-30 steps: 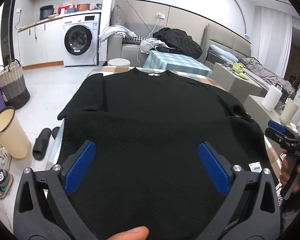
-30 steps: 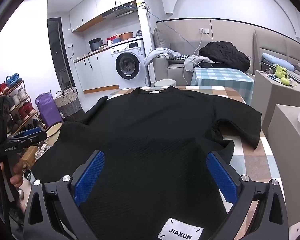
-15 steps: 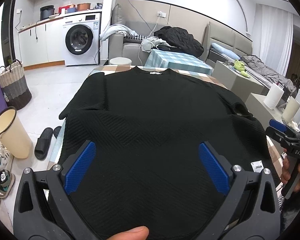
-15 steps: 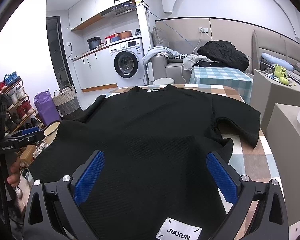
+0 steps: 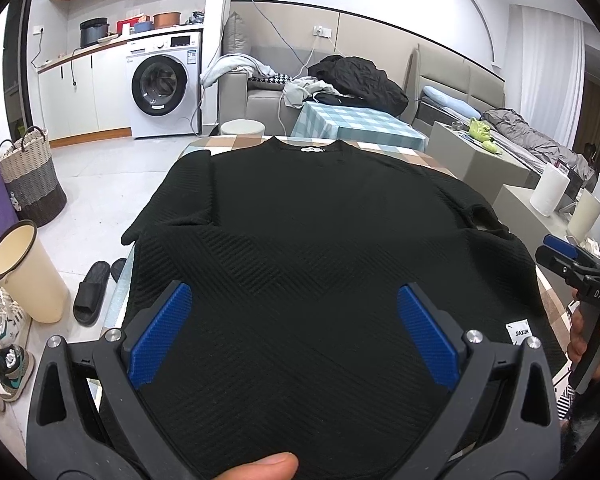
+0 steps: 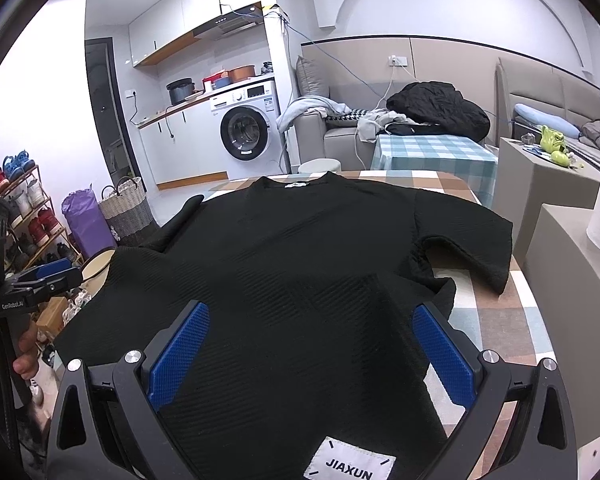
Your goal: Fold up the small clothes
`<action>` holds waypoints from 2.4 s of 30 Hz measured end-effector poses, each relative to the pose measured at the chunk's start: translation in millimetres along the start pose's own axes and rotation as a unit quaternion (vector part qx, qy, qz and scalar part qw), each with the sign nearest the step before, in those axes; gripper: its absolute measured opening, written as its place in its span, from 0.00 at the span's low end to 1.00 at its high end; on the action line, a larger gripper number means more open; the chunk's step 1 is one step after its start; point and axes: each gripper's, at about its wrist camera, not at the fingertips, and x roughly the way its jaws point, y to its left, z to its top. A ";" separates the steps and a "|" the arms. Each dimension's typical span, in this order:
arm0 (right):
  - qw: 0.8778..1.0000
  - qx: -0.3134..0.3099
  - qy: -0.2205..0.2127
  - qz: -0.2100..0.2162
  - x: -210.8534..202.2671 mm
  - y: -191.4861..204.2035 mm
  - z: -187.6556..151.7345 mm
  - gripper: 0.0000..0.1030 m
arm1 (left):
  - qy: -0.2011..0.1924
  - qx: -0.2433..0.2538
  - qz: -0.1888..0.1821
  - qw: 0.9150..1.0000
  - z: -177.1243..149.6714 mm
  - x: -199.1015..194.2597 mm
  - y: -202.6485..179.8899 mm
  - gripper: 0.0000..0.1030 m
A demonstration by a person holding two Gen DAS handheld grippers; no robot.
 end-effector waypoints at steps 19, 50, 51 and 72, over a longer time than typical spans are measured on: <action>1.000 0.004 -0.006 -0.006 -3.2 -3.1 1.6 1.00 | -0.008 0.004 0.002 1.000 0.4 -4.3 1.4 0.99; 0.999 0.040 -0.005 -0.004 -5.2 -13.3 4.4 1.00 | 0.006 -0.012 -0.001 1.000 0.3 5.1 13.5 0.99; 0.999 0.046 -0.003 -0.002 -5.1 -14.8 5.1 1.00 | 0.005 -0.014 0.000 1.000 0.9 5.5 15.9 0.99; 0.967 0.249 0.039 -0.046 28.8 -113.2 40.4 0.92 | 0.023 -0.063 0.019 0.998 51.5 70.6 58.9 0.99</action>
